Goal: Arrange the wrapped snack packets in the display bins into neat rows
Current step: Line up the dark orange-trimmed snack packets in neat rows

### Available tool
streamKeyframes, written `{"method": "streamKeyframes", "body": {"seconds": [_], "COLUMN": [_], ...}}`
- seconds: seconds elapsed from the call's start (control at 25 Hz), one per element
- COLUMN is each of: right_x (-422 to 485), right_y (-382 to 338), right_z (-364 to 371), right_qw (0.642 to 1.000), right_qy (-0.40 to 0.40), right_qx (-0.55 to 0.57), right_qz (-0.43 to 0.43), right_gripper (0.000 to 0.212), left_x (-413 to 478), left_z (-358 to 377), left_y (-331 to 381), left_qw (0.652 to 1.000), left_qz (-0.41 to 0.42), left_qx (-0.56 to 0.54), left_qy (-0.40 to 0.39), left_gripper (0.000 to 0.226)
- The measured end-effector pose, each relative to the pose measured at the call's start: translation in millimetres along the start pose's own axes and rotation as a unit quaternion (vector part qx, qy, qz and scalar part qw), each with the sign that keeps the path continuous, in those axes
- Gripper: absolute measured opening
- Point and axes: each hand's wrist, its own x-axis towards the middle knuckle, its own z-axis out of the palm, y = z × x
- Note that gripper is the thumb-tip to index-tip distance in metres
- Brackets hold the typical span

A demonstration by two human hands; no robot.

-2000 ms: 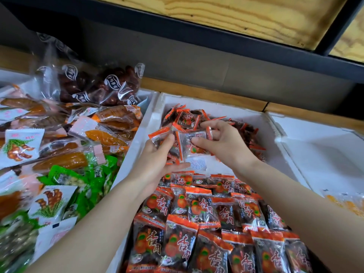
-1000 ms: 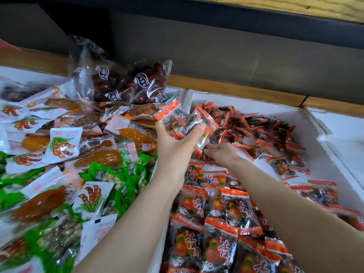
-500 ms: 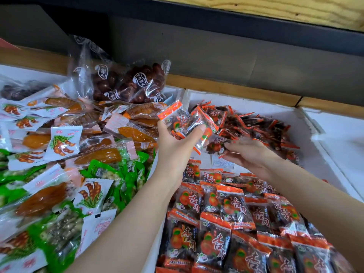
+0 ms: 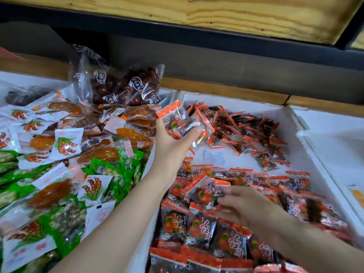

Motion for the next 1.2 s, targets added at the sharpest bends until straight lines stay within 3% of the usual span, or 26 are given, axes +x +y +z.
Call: {"method": "streamKeyframes", "body": {"seconds": [0.08,0.16,0.28,0.36,0.56,0.72,0.92,1.04,1.12,1.2], "right_x": [-3,-4,-2,-3,-11,-16,-13,-18,-22,-25], "right_y": [2,-1,-5,-9,-13,0,3,8,12,16], "right_z": [6,9,9,11,23,46,54,55,56,56], "right_qw": [1.000,0.996,0.967,0.950,0.967,0.937,0.927,0.859,0.828,0.821], "right_qy": [0.012,0.010,0.027,0.042,0.018,-0.018,-0.004,0.064,0.071,0.053], "right_qx": [-0.028,-0.090,-0.255,-0.307,-0.241,-0.338,-0.360,-0.469,-0.499,-0.496], "right_qz": [0.003,0.004,-0.013,-0.039,-0.075,-0.082,-0.103,-0.193,-0.246,-0.277], "right_gripper": [0.012,0.018,0.039,0.046,0.033,0.030,0.024,0.039,0.027,0.014], "left_x": [-10,-24,-47,-65,-89,-94,-106,-113,-117,-122], "left_z": [-4,-13,-29,-38,-53,-58,-61,-57,-55,-53], "left_y": [8,15,19,20,31,45,54,56,56,55], "left_qw": [1.000,0.999,0.998,0.998,0.991,0.986,0.986,0.987,0.989,0.991], "left_qz": [0.012,0.028,0.029,0.016,0.036,0.047,0.037,0.031,0.022,0.008], "left_qx": [0.021,0.036,0.044,0.052,0.090,0.095,0.114,0.117,0.110,0.088], "left_qy": [0.004,0.015,0.023,0.035,0.093,0.127,0.114,0.102,0.098,0.097], "left_gripper": [0.064,0.052,0.051,0.049,0.045,0.051,0.052,0.042,0.042,0.045]}}
